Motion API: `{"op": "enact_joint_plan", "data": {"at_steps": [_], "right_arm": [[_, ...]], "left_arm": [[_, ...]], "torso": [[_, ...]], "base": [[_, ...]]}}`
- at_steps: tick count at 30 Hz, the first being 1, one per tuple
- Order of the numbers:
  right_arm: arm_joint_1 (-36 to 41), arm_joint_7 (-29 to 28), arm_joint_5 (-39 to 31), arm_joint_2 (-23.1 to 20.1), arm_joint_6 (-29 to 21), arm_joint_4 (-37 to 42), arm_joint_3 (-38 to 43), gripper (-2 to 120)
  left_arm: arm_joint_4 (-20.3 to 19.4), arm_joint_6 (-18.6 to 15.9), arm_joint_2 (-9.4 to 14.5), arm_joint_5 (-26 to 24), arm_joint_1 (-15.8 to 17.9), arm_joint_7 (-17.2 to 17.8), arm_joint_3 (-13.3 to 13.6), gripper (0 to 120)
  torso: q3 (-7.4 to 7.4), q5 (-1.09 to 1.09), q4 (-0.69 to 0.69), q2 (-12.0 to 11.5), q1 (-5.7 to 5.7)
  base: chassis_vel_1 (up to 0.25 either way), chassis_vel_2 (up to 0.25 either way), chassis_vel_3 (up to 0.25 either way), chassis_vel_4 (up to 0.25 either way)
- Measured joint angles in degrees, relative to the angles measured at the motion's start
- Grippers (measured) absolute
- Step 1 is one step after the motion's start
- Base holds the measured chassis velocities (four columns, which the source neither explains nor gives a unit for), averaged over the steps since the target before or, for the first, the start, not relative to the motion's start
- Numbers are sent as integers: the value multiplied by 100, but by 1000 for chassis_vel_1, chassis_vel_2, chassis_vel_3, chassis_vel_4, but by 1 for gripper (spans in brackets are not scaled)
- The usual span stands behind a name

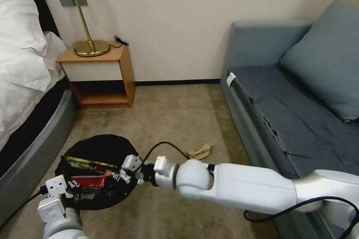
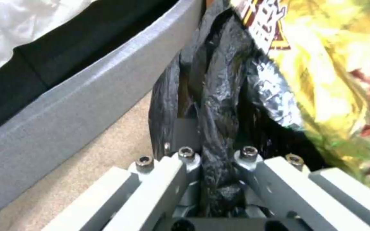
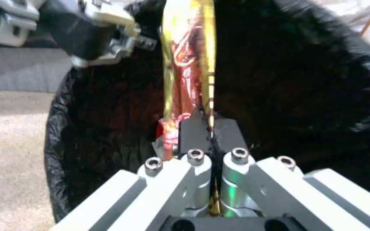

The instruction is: Pick up the trash bin, then pick up the garbage on the floor and place it into the trash bin.

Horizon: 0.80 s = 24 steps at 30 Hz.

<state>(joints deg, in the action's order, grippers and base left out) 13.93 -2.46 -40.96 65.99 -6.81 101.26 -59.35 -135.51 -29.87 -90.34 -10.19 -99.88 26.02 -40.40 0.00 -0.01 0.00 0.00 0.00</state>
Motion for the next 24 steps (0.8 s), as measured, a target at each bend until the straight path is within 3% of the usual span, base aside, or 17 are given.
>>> {"op": "enact_joint_plan", "data": {"at_steps": [7,24], "right_arm": [[-26,-133,96,160,-41,-174,-35,5],[43,-386,288,107,-78,-176,258,68]], "left_arm": [[-2,-2,-5,2,0,0,7,3],[19,-7,5,1,23,-5,14,3]], "torso": [[0,0,0,0,0],[0,1,0,0,0]], "base": [[0,0,0,0],[0,0,0,0]]}}
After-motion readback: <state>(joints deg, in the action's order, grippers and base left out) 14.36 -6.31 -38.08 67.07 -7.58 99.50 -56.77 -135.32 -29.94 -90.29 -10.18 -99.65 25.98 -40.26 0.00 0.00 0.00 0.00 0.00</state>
